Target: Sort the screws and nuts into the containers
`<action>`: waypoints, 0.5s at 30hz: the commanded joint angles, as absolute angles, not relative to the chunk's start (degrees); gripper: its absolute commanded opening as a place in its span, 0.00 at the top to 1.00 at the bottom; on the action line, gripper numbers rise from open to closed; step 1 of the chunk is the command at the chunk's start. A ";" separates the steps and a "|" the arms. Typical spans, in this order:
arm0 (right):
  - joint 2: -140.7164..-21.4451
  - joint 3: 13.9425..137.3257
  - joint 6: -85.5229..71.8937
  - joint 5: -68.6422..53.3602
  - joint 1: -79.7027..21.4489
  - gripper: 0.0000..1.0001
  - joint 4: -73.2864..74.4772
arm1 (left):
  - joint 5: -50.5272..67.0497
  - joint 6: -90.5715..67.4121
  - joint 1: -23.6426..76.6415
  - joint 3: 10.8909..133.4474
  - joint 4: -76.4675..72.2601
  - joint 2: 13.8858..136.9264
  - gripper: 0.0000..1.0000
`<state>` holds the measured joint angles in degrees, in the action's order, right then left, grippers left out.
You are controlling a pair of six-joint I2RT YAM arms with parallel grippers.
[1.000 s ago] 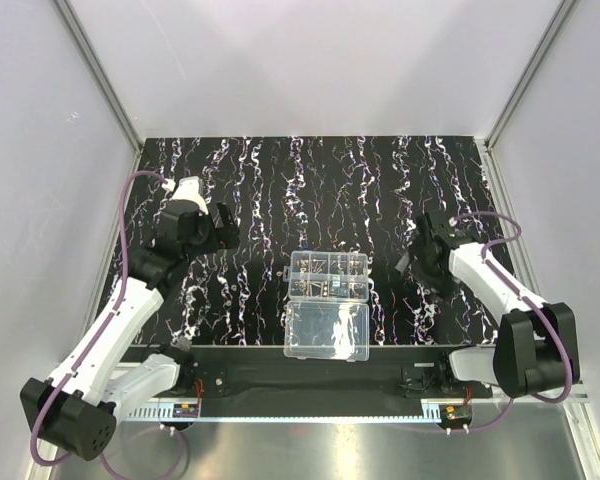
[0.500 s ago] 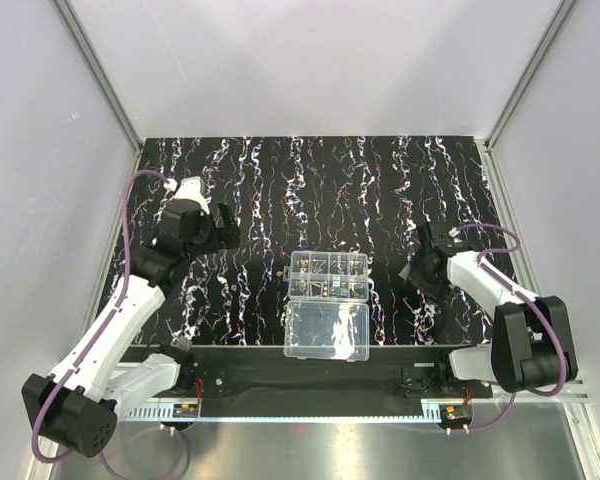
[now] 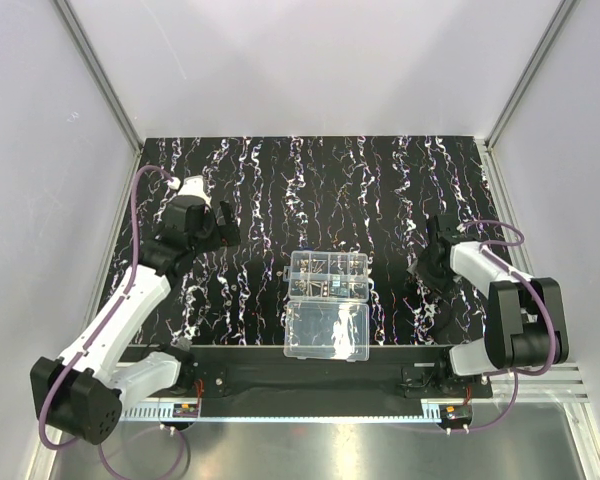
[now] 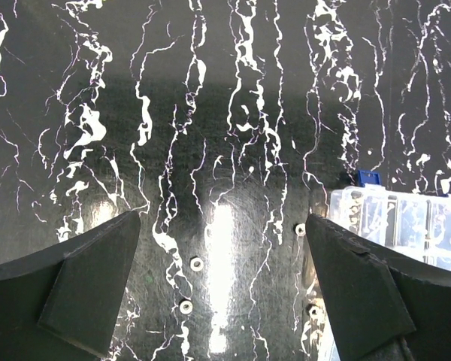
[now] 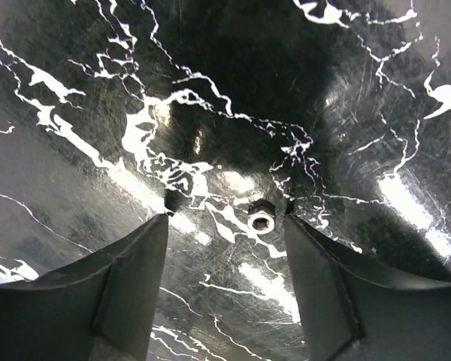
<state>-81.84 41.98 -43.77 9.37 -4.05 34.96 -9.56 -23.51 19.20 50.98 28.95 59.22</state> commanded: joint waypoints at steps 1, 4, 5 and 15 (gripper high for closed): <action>-83.76 42.63 -43.07 8.62 -3.60 0.33 32.17 | -9.93 -22.76 18.37 52.29 25.58 60.29 0.01; -83.50 41.05 -43.59 8.44 -3.52 0.38 31.82 | -9.41 -22.76 18.19 52.12 25.49 60.29 0.01; -82.80 40.52 -43.77 8.61 -3.60 0.39 31.82 | -9.49 -22.76 18.11 52.12 25.40 60.21 0.01; -81.65 38.41 -43.95 9.41 -3.60 0.59 32.17 | -9.23 -22.94 18.11 51.59 25.58 58.62 0.01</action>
